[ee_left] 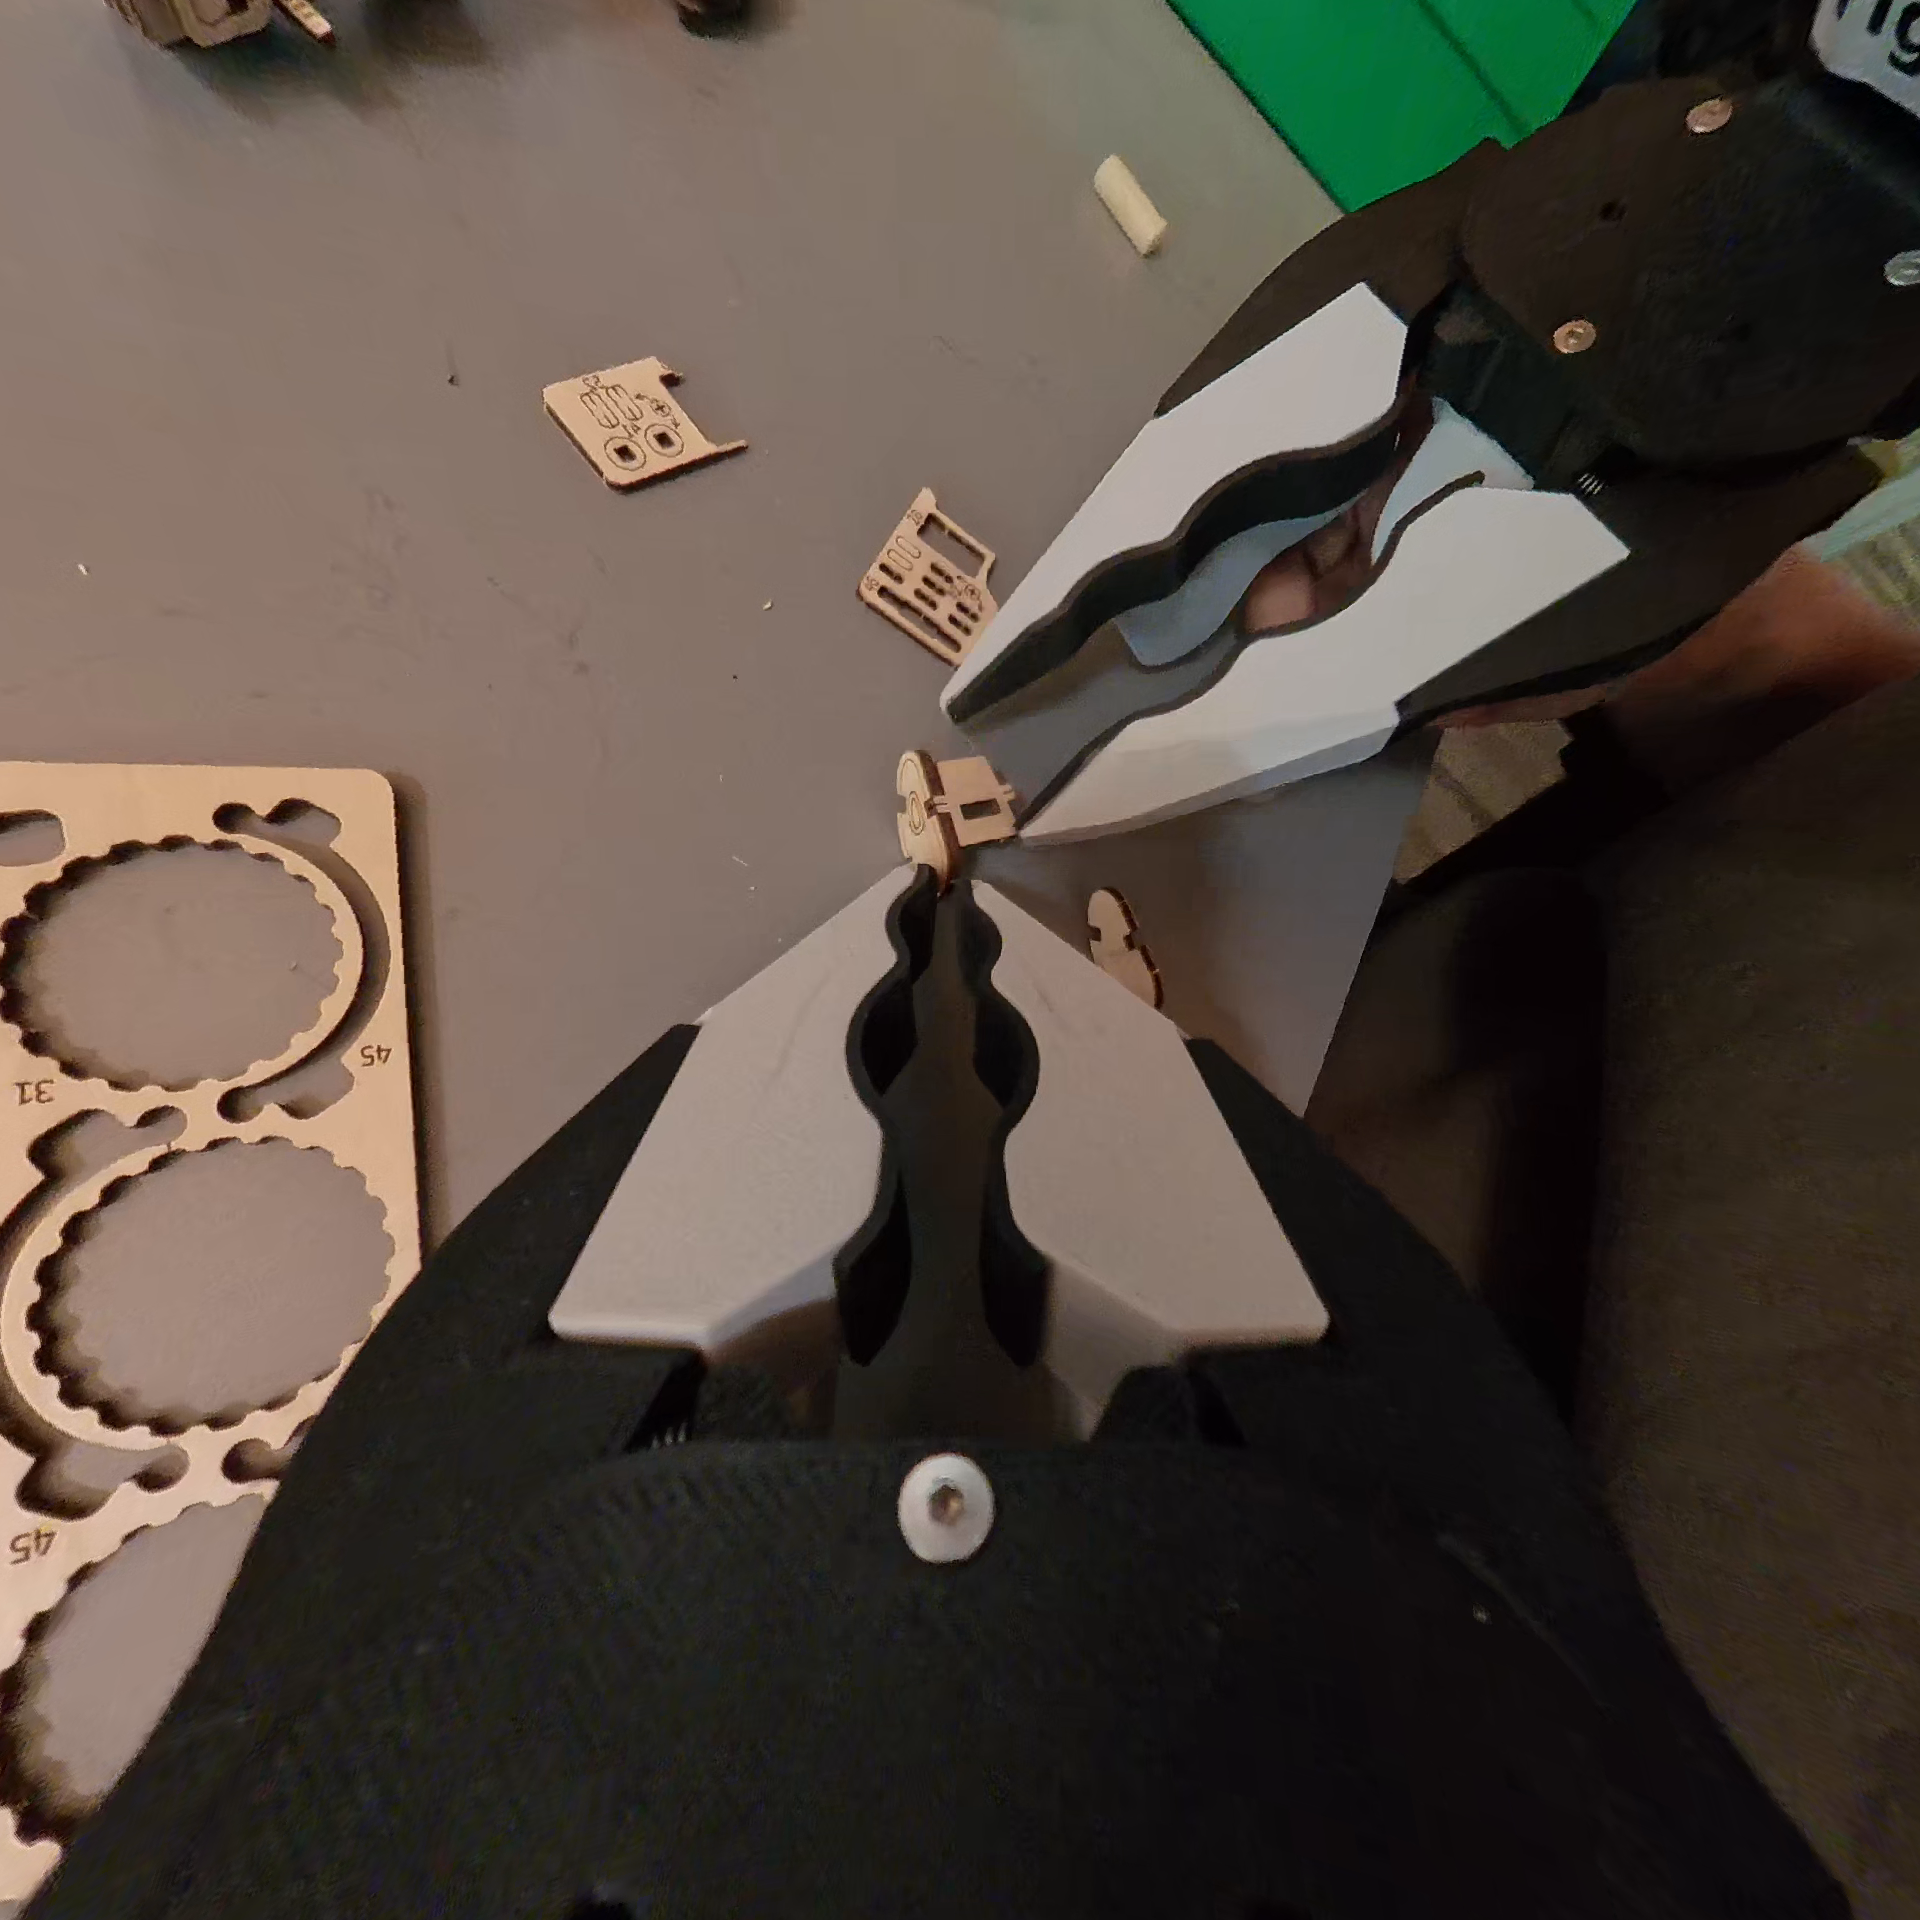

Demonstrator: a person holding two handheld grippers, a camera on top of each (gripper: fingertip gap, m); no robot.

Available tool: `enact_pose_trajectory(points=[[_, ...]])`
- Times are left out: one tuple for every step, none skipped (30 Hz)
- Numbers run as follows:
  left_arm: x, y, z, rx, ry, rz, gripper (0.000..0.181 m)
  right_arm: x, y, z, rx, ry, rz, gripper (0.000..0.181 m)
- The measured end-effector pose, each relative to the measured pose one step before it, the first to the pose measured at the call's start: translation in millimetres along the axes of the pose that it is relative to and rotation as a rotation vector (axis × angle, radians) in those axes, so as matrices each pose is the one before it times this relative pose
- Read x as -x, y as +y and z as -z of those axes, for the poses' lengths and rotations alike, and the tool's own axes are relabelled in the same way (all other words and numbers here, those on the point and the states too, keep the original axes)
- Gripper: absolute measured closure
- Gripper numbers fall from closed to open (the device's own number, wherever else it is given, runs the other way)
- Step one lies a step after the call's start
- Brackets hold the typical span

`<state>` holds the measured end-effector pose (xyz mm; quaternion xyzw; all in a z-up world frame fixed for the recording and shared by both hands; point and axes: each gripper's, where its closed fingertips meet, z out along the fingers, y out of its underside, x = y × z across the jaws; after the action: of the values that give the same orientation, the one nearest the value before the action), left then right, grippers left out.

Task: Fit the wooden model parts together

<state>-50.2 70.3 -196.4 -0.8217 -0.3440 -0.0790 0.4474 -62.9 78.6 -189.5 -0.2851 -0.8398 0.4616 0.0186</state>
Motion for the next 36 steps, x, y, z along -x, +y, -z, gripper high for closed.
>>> enact_pose_trajectory(points=[[-0.05, -0.73, 0.68, -0.0064, 0.0101, 0.0111, 0.179, -0.64, -1.83, 1.65, -0.0138, -0.0105, -0.0181, 0.155], [-0.18, -1.00, 0.86, -0.0083, 0.0134, 0.0136, 0.179, -0.21, -2.19, 1.96, -0.0167, -0.0144, -0.0181, 0.153], [-0.26, -1.10, 0.92, -0.0097, 0.0183, 0.0185, 0.179, 0.57, -2.48, 2.23, -0.0189, -0.0196, -0.0175, 0.151], [0.06, -0.87, 0.89, -0.0086, 0.0168, 0.0221, 0.179, 1.44, -2.66, 2.43, -0.0201, -0.0263, -0.0158, 0.149], [0.50, -0.81, 0.89, -0.0071, 0.0136, 0.0207, 0.180, 2.23, -2.50, 2.69, -0.0195, -0.0314, -0.0106, 0.147], [-0.02, -0.55, 0.73, -0.0052, 0.0124, 0.0138, 0.180, 2.52, -2.10, 2.84, -0.0156, -0.0311, 0.0001, 0.145], [-0.86, -0.38, 0.64, -0.0034, 0.0131, 0.0064, 0.180, 2.64, -1.18, 2.86, -0.0093, -0.0273, 0.0141, 0.141], [-2.36, 0.00, 0.70, -0.0012, 0.0205, -0.0004, 0.180, 2.25, -0.20, 2.91, -0.0024, -0.0192, 0.0293, 0.140], [-4.56, 0.11, 0.70, -0.0003, 0.0337, -0.0088, 0.180, 1.23, 0.93, 2.65, 0.0047, -0.0058, 0.0430, 0.139], [-5.61, 0.22, 1.11, 0.0008, 0.0393, -0.0152, 0.180, 0.56, 1.76, 2.22, 0.0097, 0.0030, 0.0483, 0.139], [-4.28, 0.32, 1.57, 0.0009, 0.0311, -0.0144, 0.181, 1.58, 2.19, 1.43, 0.0113, -0.0016, 0.0436, 0.140], [-3.32, -0.04, 1.97, -0.0021, 0.0260, -0.0110, 0.181, 3.22, 1.44, 0.75, 0.0070, -0.0119, 0.0316, 0.141], [-4.07, -0.56, 2.09, -0.0050, 0.0317, -0.0099, 0.181, 5.44, 0.39, 0.31, 0.0008, -0.0257, 0.0222, 0.142], [-4.85, -1.02, 2.14, -0.0074, 0.0343, -0.0085, 0.181, 6.20, -0.52, 0.22, -0.0041, -0.0284, 0.0185, 0.143], [-5.91, -1.25, 1.95, -0.0067, 0.0362, -0.0115, 0.181, 4.85, -1.65, 0.18, -0.0112, -0.0195, 0.0136, 0.143], [-4.43, -1.07, 1.42, -0.0045, 0.0216, -0.0146, 0.181, 5.95, -2.70, 0.28, -0.0167, -0.0269, 0.0116, 0.144], [-4.96, -0.37, 0.73, -0.0018, 0.0231, -0.0204, 0.181, 5.50, -3.55, 0.38, -0.0212, -0.0252, 0.0060, 0.144], [-4.19, 0.68, 0.00, 0.0055, 0.0176, -0.0141, 0.181, 5.37, -3.82, 0.47, -0.0215, -0.0259, 0.0013, 0.145], [0.54, 1.39, -0.77, 0.0086, -0.0102, -0.0032, 0.181, 4.12, -3.94, 0.34, -0.0211, -0.0203, -0.0043, 0.144], [3.57, 2.07, -1.09, 0.0096, -0.0253, -0.0008, 0.181, 0.13, -2.68, 0.20, -0.0149, 0.0008, -0.0064, 0.145], [2.70, 2.78, -1.19, 0.0134, -0.0181, 0.0025, 0.181, -3.04, 0.00, 0.16, 0.0000, 0.0184, -0.0021, 0.145], [1.14, 2.14, -1.02, 0.0138, -0.0097, 0.0036, 0.181, -3.38, 1.99, 0.28, 0.0100, 0.0199, 0.0024, 0.145], [1.31, 1.07, -0.20, 0.0082, -0.0132, -0.0031, 0.181, -4.58, 2.22, 0.02, 0.0101, 0.0260, -0.0005, 0.145], [1.95, 0.30, 1.03, 0.0035, -0.0172, -0.0104, 0.181, -3.54, 1.77, -0.02, 0.0078, 0.0200, -0.0015, 0.146], [2.35, -0.10, 2.23, 0.0016, -0.0194, -0.0087, 0.181, -1.42, 0.92, -0.16, 0.0044, 0.0086, -0.0003, 0.146], [3.26, -0.71, 4.11, 0.0011, -0.0256, -0.0042, 0.181, -0.71, -0.15, -0.29, 0.0004, 0.0063, 0.0003, 0.146], [3.43, -1.64, 6.18, -0.0041, -0.0290, 0.0011, 0.181, -0.92, -0.29, -0.29, -0.0009, 0.0072, 0.0012, 0.146], [3.07, -1.88, 7.60, -0.0008, -0.0295, 0.0134, 0.179, -0.73, 0.12, -0.40, 0.0012, 0.0061, 0.0009, 0.146], [-0.25, -1.44, 8.46, -0.0031, -0.0126, 0.0109, 0.177, -0.77, 0.37, -0.36, 0.0030, 0.0045, -0.0012, 0.146], [-2.07, -1.73, 8.34, -0.0173, -0.0054, 0.0002, 0.175, -0.52, 0.20, -0.22, 0.0015, 0.0016, -0.0025, 0.146], [-0.90, -0.67, 6.76, -0.0201, -0.0185, -0.0043, 0.173, -0.51, -0.24, -0.05, -0.0010, 0.0014, -0.0027, 0.146], [0.64, 1.98, 4.33, -0.0111, -0.0297, -0.0069, 0.171, -1.01, -0.40, 0.02, -0.0021, 0.0030, -0.0035, 0.146], [1.98, 5.14, 1.44, 0.0040, -0.0399, -0.0102, 0.168, -0.80, -0.25, -0.07, -0.0014, 0.0018, -0.0040, 0.146], [2.20, 8.02, -1.34, 0.0202, -0.0423, -0.0134, 0.167, -0.60, -0.09, 0.09, -0.0006, 0.0011, -0.0044, 0.146], [2.93, 9.42, -3.85, 0.0301, -0.0473, -0.0101, 0.165, -0.26, -0.01, -0.02, 0.0000, -0.0003, -0.0031, 0.146], [2.42, 9.94, -5.22, 0.0386, -0.0429, -0.0136, 0.161, 0.07, 0.03, 0.09, 0.0000, -0.0004, -0.0004, 0.146]])
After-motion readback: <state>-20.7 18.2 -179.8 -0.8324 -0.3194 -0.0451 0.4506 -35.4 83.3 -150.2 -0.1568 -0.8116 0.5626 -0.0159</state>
